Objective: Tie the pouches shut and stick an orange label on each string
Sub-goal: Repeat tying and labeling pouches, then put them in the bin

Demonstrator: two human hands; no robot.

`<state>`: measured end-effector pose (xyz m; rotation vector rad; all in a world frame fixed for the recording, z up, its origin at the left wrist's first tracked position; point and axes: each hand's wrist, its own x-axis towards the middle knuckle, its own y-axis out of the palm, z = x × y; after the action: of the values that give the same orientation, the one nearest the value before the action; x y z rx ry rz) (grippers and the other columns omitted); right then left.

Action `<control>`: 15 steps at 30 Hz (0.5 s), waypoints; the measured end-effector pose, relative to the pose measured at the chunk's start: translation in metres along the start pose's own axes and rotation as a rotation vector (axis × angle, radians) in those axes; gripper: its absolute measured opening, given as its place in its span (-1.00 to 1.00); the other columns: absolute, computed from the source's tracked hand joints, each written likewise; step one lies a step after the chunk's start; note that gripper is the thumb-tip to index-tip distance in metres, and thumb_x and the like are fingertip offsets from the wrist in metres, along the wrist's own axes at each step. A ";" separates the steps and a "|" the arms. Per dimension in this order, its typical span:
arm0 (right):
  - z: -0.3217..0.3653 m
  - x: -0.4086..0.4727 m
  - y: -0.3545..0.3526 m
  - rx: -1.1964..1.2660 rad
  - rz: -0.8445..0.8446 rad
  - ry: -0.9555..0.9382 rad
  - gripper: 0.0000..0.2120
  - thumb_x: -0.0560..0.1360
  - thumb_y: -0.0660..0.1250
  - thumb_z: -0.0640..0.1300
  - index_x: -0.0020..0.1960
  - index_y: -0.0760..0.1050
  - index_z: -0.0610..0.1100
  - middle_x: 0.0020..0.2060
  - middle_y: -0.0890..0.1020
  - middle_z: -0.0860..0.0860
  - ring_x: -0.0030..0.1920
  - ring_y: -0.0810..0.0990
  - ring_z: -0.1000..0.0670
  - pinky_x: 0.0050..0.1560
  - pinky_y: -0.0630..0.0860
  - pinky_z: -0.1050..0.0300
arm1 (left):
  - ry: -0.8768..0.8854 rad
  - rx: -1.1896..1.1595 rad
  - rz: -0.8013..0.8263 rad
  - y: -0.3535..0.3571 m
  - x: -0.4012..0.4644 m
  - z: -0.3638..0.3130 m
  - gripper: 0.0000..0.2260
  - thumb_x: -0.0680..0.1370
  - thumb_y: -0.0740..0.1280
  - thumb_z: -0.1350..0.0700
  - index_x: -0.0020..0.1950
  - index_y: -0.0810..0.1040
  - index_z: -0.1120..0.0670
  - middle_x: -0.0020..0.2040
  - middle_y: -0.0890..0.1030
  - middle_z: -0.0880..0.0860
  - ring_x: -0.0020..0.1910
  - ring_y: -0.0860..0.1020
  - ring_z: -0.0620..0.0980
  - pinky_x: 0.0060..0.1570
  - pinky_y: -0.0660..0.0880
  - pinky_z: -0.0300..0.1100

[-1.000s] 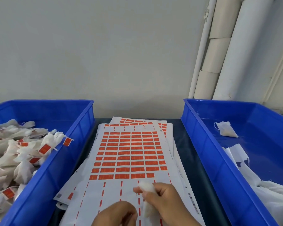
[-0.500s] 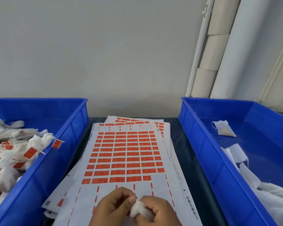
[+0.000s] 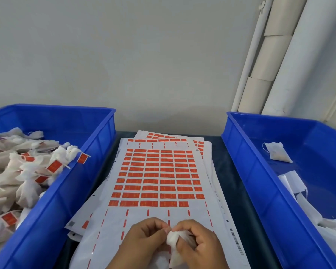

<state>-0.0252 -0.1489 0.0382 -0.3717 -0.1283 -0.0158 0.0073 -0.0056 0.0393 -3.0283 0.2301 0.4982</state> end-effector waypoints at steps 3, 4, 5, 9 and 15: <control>0.003 0.000 -0.001 0.075 -0.015 0.057 -0.85 0.37 0.51 -0.05 -0.21 0.53 0.04 -0.28 0.63 0.31 -0.15 0.59 0.24 -0.21 0.49 0.38 | 0.013 0.084 0.013 0.003 -0.002 0.000 -0.94 0.49 0.37 0.22 -0.17 0.61 0.13 -0.31 0.67 -0.01 -0.32 0.63 -0.09 -0.32 0.49 -0.39; 0.003 0.000 -0.001 0.086 -0.022 0.069 -0.85 0.37 0.51 -0.06 -0.22 0.53 0.02 -0.29 0.63 0.29 -0.16 0.59 0.23 -0.22 0.49 0.37 | 0.023 0.091 0.011 0.003 -0.003 -0.001 -0.95 0.49 0.37 0.22 -0.17 0.60 0.13 -0.32 0.66 -0.01 -0.33 0.62 -0.10 -0.33 0.48 -0.40; 0.002 0.000 -0.001 0.097 -0.035 0.085 -0.85 0.37 0.51 -0.09 -0.23 0.54 0.01 -0.29 0.63 0.27 -0.16 0.59 0.22 -0.23 0.49 0.37 | 0.034 0.087 0.000 0.004 -0.004 -0.001 -0.95 0.49 0.37 0.23 -0.17 0.59 0.14 -0.33 0.66 0.00 -0.34 0.62 -0.08 -0.34 0.48 -0.39; 0.002 0.001 -0.001 0.102 -0.107 0.140 -0.86 0.37 0.50 -0.20 -0.24 0.57 -0.02 -0.37 0.64 0.09 -0.32 0.58 0.08 -0.30 0.49 0.35 | 0.127 0.082 -0.098 0.002 -0.008 0.001 -0.93 0.46 0.39 0.28 -0.19 0.54 0.15 -0.31 0.61 0.05 -0.24 0.57 0.02 -0.32 0.49 -0.40; 0.002 0.001 -0.005 0.147 -0.141 0.185 -0.86 0.38 0.47 -0.27 -0.25 0.61 -0.05 -0.33 0.65 0.05 -0.28 0.60 0.05 -0.31 0.51 0.35 | 0.394 0.230 -0.037 0.003 -0.017 0.002 -0.74 0.34 0.51 0.26 -0.39 0.65 -0.10 -0.25 0.57 -0.09 -0.16 0.53 -0.13 -0.21 0.51 -0.32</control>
<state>-0.0244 -0.1527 0.0419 -0.2120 0.0275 -0.1789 -0.0102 -0.0059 0.0427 -2.8653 0.2300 -0.1265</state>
